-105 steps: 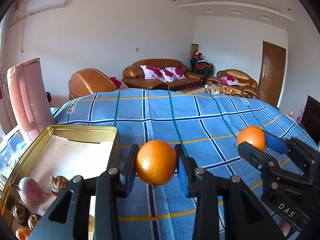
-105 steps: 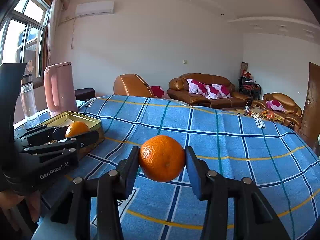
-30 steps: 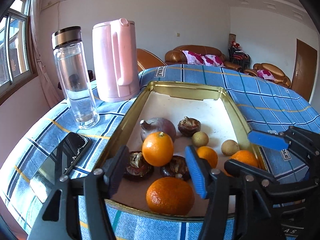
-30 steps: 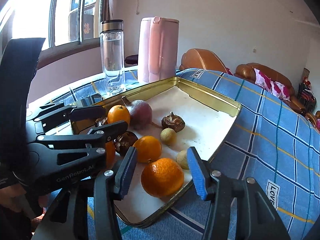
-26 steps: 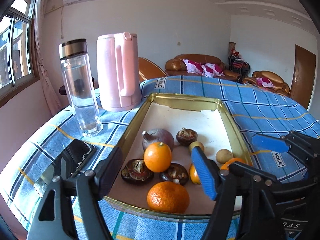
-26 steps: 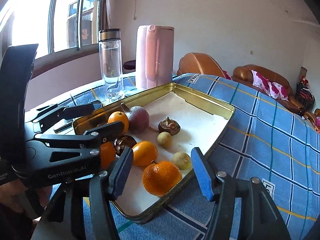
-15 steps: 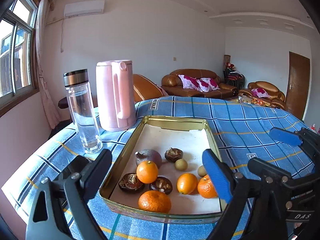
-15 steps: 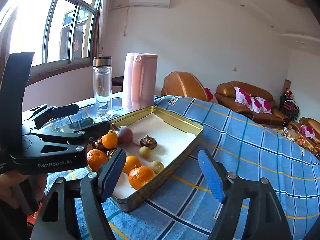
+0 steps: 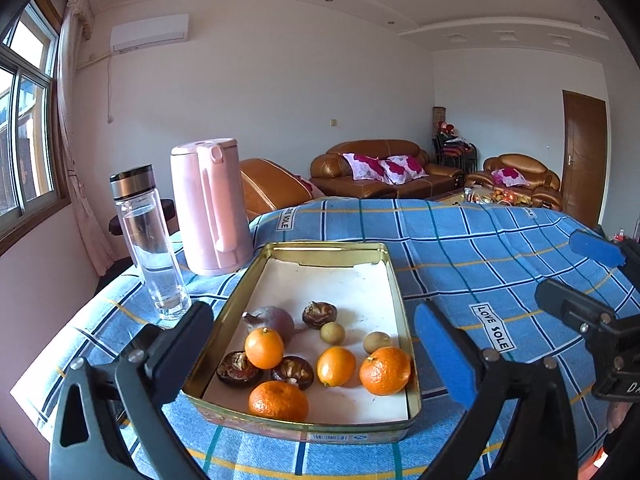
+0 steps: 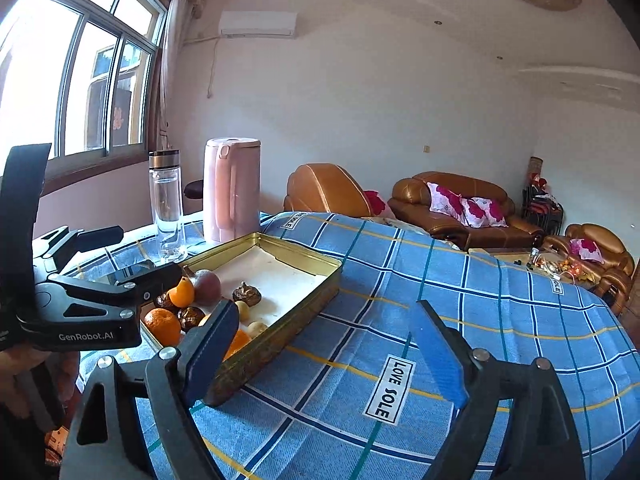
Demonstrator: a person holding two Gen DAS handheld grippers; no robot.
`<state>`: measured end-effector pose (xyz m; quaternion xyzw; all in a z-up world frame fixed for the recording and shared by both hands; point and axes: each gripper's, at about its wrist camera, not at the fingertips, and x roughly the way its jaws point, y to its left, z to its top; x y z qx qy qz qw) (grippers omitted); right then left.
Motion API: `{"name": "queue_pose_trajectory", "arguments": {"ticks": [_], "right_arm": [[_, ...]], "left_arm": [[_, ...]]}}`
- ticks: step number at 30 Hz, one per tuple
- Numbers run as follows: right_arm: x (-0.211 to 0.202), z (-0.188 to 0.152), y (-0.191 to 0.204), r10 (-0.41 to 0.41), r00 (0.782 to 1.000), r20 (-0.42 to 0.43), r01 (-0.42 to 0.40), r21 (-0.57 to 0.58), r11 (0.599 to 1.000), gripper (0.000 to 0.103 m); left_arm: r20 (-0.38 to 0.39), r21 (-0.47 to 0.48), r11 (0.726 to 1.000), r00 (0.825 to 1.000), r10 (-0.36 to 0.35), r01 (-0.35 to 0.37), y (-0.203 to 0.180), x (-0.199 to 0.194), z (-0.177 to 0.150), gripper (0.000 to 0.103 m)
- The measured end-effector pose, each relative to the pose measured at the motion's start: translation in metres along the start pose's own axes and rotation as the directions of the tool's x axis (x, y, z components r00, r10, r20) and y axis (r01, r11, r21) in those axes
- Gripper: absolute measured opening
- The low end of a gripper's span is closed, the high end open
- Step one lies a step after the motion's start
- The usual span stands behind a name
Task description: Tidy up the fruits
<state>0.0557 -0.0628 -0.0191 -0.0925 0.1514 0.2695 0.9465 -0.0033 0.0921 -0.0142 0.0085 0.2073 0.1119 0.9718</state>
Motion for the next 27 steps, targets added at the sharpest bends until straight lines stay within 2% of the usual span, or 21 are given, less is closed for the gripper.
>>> {"name": "queue_pose_trajectory", "arguments": {"ticks": [27], "right_arm": [[-0.014, -0.008, -0.007, -0.027, 0.999, 0.044, 0.026, 0.024, 0.999, 0.091]], "left_arm": [[0.000, 0.029, 1.000, 1.000, -0.010, 0.010, -0.014, -0.003, -0.003, 0.103]]}}
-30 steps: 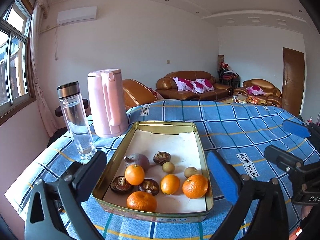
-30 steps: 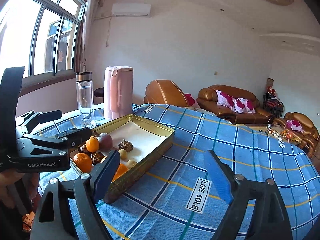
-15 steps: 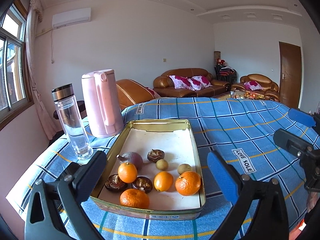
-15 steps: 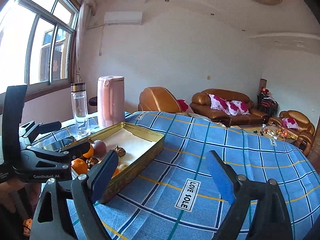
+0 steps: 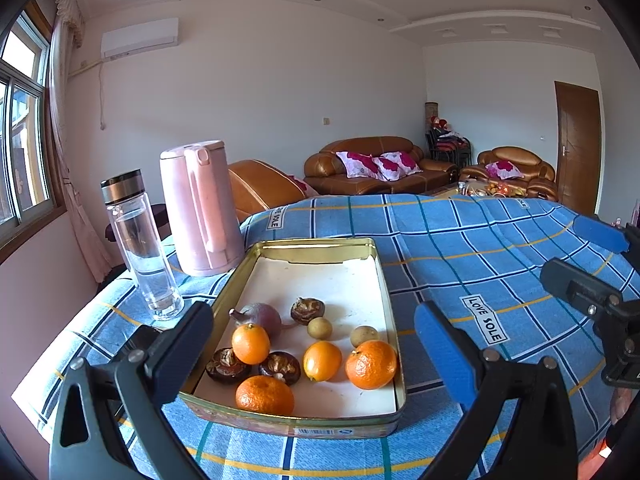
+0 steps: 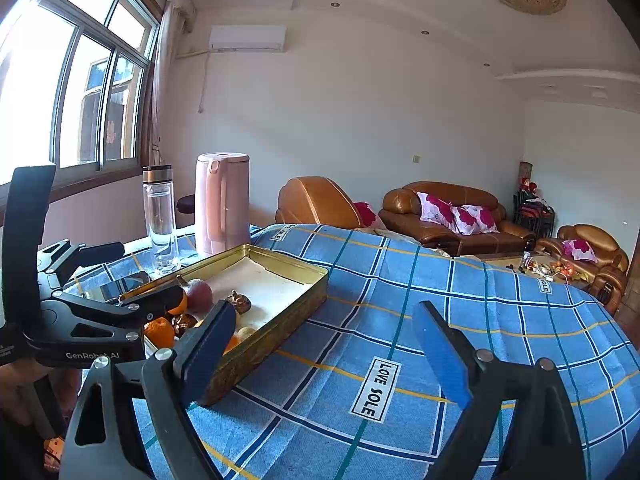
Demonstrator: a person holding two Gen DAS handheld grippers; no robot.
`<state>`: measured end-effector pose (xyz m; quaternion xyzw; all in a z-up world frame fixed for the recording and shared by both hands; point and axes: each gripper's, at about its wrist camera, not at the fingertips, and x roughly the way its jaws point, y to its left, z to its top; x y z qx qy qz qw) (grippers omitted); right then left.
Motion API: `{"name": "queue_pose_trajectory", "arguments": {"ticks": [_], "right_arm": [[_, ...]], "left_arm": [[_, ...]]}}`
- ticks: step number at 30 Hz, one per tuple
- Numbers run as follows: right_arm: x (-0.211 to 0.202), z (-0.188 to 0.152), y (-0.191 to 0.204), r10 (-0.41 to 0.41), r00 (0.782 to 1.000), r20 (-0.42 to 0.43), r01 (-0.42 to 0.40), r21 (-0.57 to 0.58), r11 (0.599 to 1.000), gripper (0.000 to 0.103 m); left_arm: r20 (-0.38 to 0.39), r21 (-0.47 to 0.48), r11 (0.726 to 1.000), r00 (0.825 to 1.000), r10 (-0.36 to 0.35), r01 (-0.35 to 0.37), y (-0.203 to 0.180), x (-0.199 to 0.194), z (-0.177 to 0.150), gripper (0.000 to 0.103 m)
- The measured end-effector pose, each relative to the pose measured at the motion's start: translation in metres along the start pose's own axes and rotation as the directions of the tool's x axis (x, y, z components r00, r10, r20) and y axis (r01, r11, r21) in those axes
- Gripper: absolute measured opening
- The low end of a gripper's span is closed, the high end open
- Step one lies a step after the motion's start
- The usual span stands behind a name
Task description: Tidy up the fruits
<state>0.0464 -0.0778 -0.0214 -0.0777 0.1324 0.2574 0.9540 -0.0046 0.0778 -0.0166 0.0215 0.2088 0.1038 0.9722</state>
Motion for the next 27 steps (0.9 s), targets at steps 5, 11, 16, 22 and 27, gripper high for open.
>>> {"name": "queue_pose_trajectory", "arguments": {"ticks": [5, 11, 16, 22, 27], "right_arm": [[-0.004, 0.001, -0.005, -0.009, 1.000, 0.014, 0.009, 0.013, 1.000, 0.091], [-0.007, 0.001, -0.008, -0.015, 1.000, 0.022, 0.015, 0.015, 1.000, 0.091], [-0.010, 0.001, -0.009, -0.017, 0.999, 0.030, 0.017, 0.018, 1.000, 0.091], [-0.010, -0.001, -0.012, -0.021, 0.999, 0.025, 0.020, 0.025, 0.999, 0.091], [-0.007, -0.004, -0.016, -0.021, 1.000, 0.008, 0.021, 0.029, 0.999, 0.091]], "left_arm": [[0.018, 0.001, 1.000, 1.000, -0.008, 0.008, -0.001, -0.005, 0.002, 0.103], [0.030, 0.010, 1.000, 0.999, -0.018, 0.018, -0.005, -0.010, 0.006, 0.103], [0.024, 0.010, 1.000, 1.000, -0.014, 0.014, -0.007, -0.008, 0.006, 0.103], [0.016, 0.013, 1.000, 1.000, -0.026, 0.026, -0.009, -0.006, 0.004, 0.103], [0.020, 0.034, 0.999, 0.999, -0.033, 0.033, -0.013, -0.008, 0.004, 0.103]]}}
